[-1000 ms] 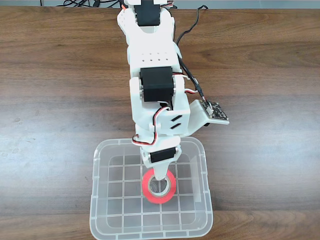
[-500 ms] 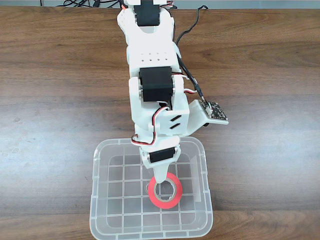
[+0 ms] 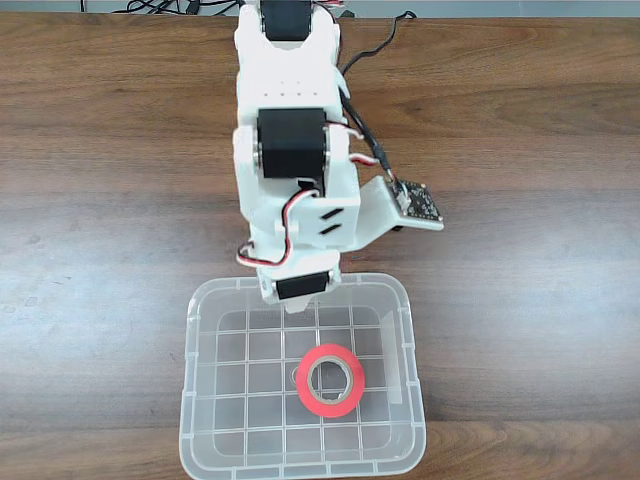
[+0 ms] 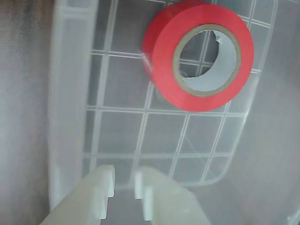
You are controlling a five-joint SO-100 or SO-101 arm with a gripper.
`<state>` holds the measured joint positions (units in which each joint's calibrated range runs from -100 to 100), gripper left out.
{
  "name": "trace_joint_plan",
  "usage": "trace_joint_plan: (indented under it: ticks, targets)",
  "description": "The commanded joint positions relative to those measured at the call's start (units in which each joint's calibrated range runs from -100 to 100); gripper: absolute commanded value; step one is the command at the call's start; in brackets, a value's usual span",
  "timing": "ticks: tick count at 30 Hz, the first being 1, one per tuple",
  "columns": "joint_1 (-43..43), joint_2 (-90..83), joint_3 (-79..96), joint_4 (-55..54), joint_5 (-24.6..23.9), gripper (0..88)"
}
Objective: Grab the tape and place it in the box.
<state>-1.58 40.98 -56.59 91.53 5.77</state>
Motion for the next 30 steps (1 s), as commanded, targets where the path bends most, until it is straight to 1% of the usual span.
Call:
trace_joint_plan:
  ticks: [1, 5, 8, 13, 20, 23, 30]
  targets:
    - [0.26, -16.52, -5.48, 8.39, -0.39, 1.3]
    - [0.92, -24.08, -2.33, 8.47, -1.18, 1.3]
    - [0.92, -31.16, 4.6, 8.47, -1.13, 1.3]
    - [0.26, -46.77, 25.18, 8.47, -1.13, 1.3]
    - [0.19, -70.34, 58.91, 7.36, -1.02, 1.3]
    - [0.19, -78.47, 72.66, 2.48, -1.07, 1.3]
    - [0.19, -95.28, 105.95, -15.93, -1.13, 1.3]
